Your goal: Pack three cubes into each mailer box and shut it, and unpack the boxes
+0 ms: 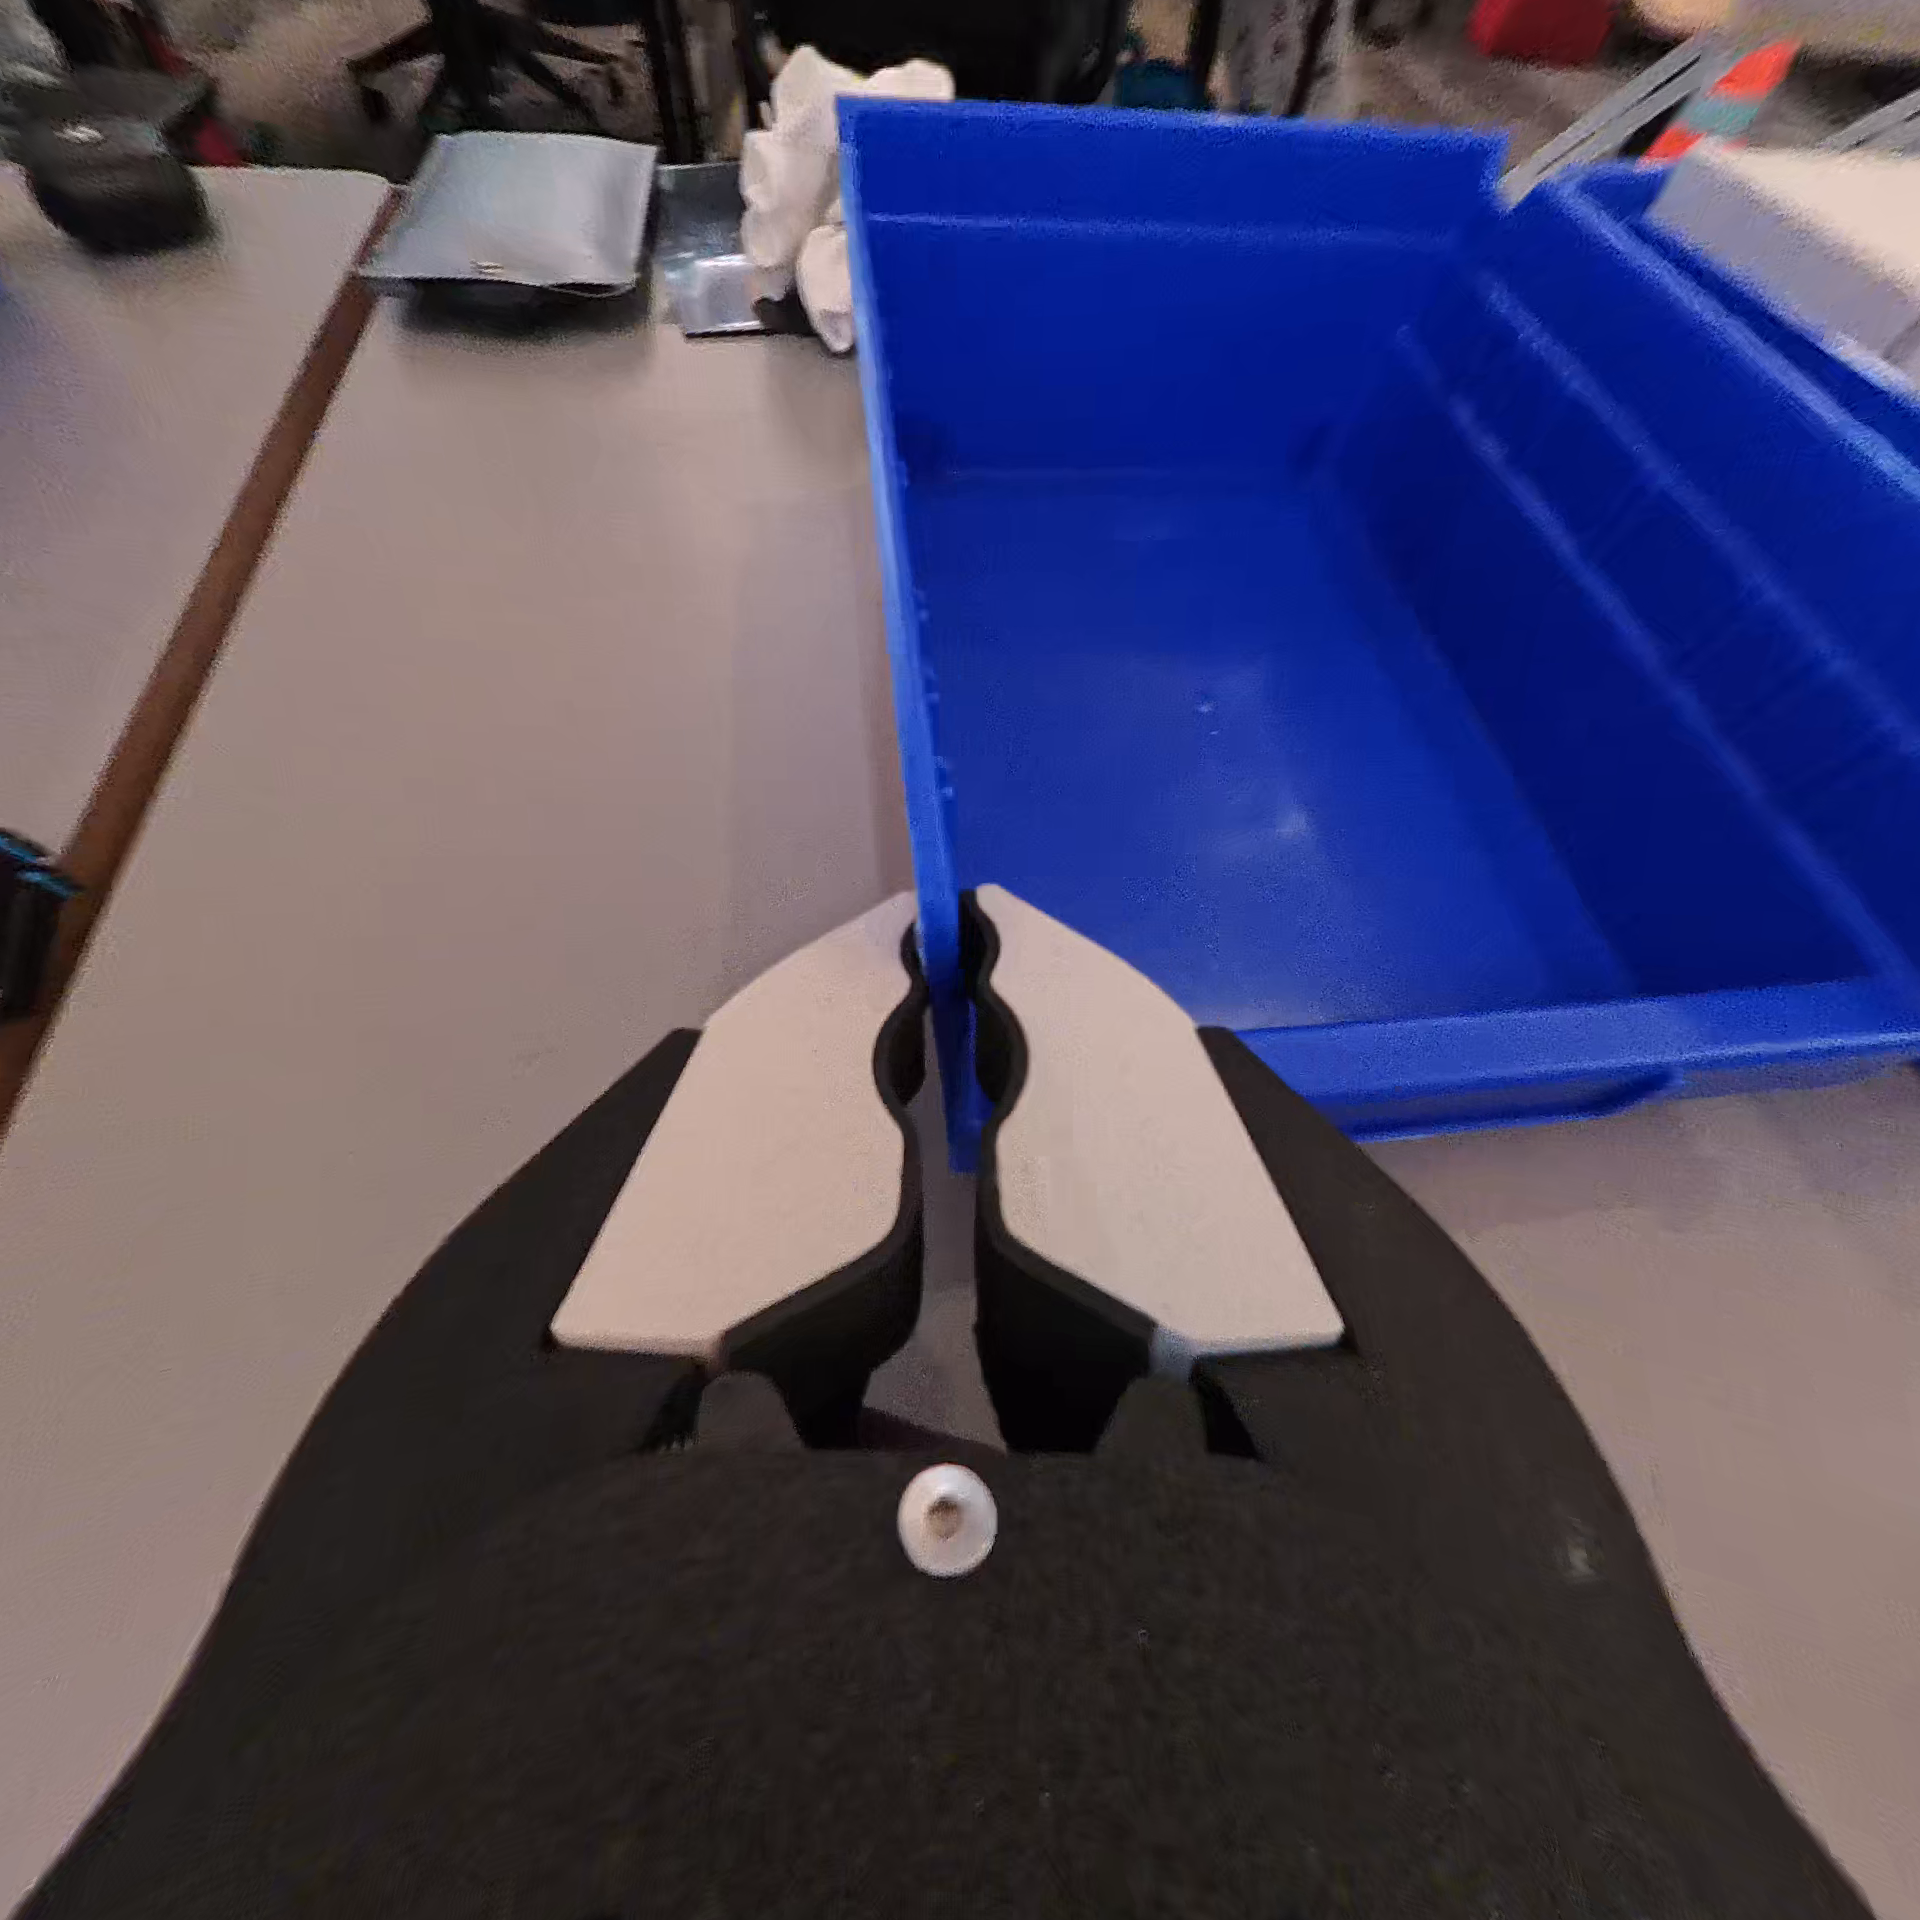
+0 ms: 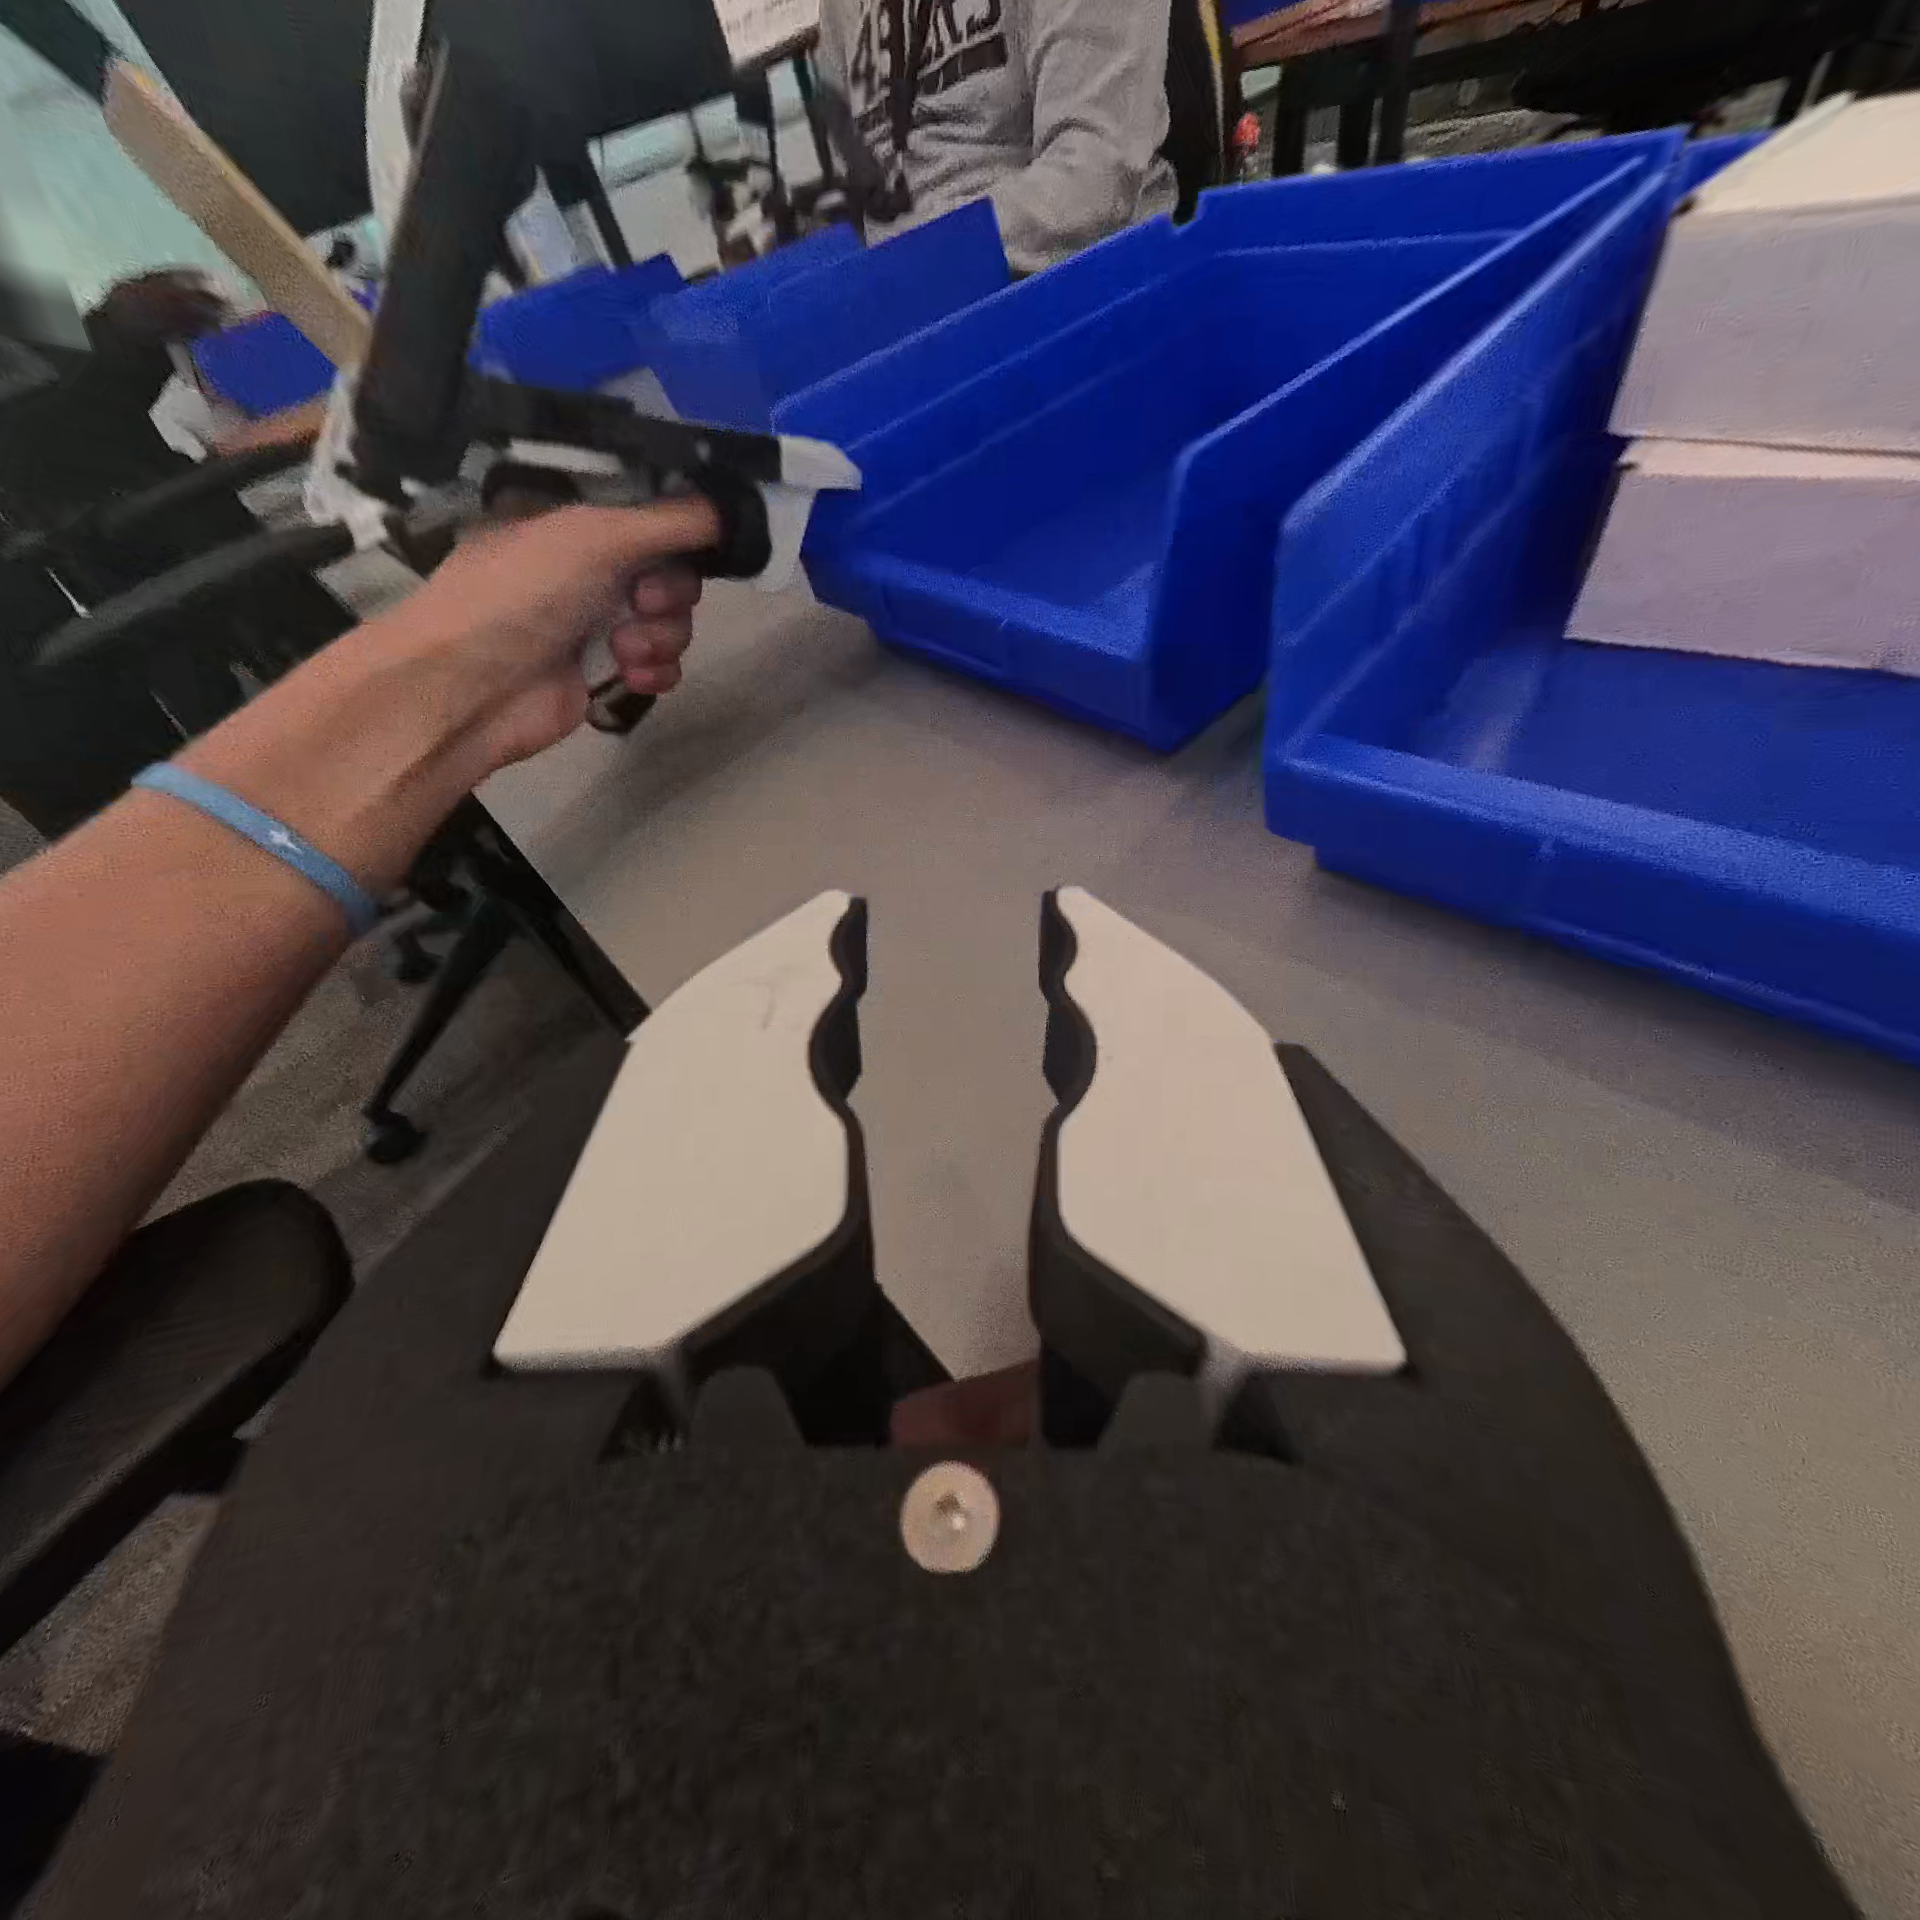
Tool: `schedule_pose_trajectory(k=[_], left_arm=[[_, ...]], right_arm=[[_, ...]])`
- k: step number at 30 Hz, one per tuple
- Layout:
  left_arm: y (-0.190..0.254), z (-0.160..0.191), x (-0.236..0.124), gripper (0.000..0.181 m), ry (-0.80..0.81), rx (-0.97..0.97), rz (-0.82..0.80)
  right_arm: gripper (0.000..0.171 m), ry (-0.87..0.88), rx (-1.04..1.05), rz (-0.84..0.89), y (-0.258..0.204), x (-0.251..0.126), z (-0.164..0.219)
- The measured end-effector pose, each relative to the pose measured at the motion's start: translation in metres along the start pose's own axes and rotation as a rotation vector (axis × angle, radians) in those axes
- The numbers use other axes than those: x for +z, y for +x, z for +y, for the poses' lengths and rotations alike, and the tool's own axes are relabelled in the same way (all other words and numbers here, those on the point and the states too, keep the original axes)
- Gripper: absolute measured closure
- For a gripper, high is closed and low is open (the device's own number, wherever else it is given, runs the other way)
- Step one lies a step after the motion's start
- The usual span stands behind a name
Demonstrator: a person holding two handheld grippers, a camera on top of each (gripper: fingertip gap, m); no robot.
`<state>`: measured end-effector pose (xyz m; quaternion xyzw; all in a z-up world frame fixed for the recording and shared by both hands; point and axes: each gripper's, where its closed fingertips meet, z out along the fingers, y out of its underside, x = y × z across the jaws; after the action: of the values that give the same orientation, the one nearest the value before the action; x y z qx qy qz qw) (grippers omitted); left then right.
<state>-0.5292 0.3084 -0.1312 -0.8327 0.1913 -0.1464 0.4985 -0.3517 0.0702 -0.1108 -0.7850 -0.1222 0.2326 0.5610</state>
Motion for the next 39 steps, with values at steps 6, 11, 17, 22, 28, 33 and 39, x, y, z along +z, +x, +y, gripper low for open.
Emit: schedule_pose_trajectory(k=[6, 11, 17, 22, 28, 33, 39], left_arm=[[0.01, 0.023, -0.041, 0.178, -0.064, -0.037, -0.072], [0.023, 0.053, -0.094, 0.178, -0.078, -0.083, -0.14], [0.051, 0.08, -0.145, 0.178, -0.031, -0.067, -0.165], [0.055, 0.09, -0.182, 0.176, -0.006, -0.062, -0.257], [0.098, 0.059, -0.208, 0.174, 0.122, 0.039, -0.267], [0.155, -0.041, -0.209, 0.176, 0.333, 0.068, -0.263], [0.302, -0.127, -0.126, 0.177, 0.376, 0.16, -0.063]], right_arm=[[0.122, -0.165, -0.183, 0.197, 0.001, 0.056, 0.002], [0.12, -0.165, -0.106, 0.247, 0.006, 0.07, 0.0], [0.104, -0.248, -0.213, 0.235, 0.0, 0.084, 0.01], [0.157, -0.21, -0.059, 0.228, -0.003, 0.076, -0.01], [0.166, -0.036, -0.133, 0.32, 0.006, 0.042, -0.074], [0.165, 0.153, -0.192, 0.376, 0.048, -0.028, -0.15], [0.166, 0.257, -0.109, 0.603, 0.187, -0.148, -0.187]])
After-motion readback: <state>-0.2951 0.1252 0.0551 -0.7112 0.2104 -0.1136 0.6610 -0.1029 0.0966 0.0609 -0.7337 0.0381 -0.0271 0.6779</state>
